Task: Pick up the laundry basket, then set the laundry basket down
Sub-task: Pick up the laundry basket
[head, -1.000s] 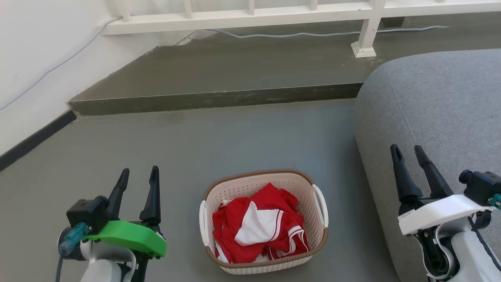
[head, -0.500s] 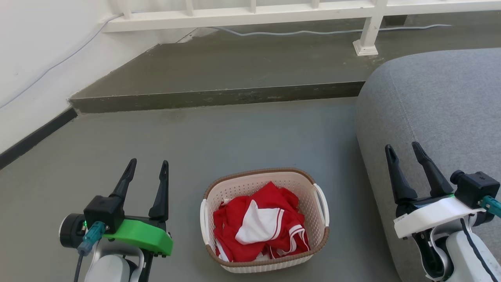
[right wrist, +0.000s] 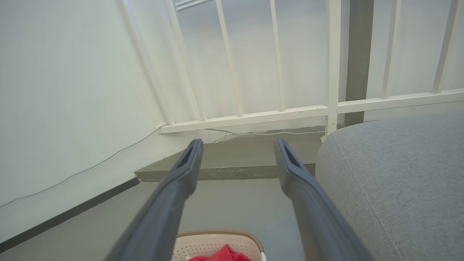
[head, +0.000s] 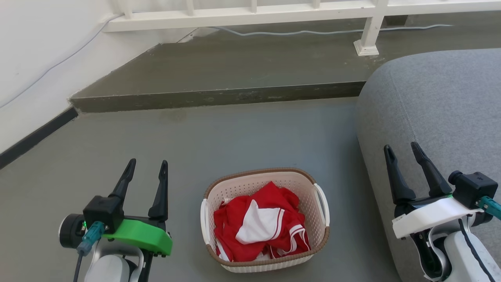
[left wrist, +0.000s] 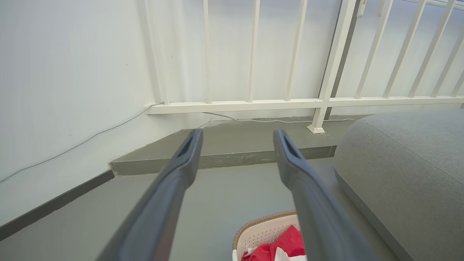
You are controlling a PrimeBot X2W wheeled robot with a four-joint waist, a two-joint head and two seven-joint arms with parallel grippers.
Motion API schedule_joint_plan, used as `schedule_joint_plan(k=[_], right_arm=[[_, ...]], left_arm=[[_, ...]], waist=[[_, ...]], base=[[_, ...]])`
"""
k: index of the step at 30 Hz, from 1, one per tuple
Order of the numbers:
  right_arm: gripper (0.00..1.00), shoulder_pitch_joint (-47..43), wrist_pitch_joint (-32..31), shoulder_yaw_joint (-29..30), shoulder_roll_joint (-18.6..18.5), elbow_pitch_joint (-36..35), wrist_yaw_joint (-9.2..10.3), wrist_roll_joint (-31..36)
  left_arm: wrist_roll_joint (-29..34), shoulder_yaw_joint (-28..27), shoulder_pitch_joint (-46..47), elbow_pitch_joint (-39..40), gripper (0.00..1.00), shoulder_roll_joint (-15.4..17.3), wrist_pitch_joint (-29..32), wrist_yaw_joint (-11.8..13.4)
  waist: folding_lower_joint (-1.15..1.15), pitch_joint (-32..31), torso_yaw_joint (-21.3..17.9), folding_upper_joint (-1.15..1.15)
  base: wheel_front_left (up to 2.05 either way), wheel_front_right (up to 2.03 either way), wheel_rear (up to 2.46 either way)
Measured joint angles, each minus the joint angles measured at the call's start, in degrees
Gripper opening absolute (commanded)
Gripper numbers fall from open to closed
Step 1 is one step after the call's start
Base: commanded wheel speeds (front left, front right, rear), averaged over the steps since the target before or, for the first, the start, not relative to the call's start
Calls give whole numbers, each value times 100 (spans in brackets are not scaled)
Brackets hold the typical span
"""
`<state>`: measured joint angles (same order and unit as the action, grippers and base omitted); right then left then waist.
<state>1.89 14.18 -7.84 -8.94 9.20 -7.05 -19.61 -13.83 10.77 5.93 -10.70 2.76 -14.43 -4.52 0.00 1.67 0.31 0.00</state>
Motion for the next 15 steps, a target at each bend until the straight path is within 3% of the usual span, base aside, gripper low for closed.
schedule_joint_plan(k=[15], right_arm=[[100, 9, 1, 11, 46, -16, -1, 2]], left_arm=[[-65, -97, 9, -4, 100, -9, 0, -21]], waist=[[0, 340, -17, 0]], base=[[0, 0, 0]])
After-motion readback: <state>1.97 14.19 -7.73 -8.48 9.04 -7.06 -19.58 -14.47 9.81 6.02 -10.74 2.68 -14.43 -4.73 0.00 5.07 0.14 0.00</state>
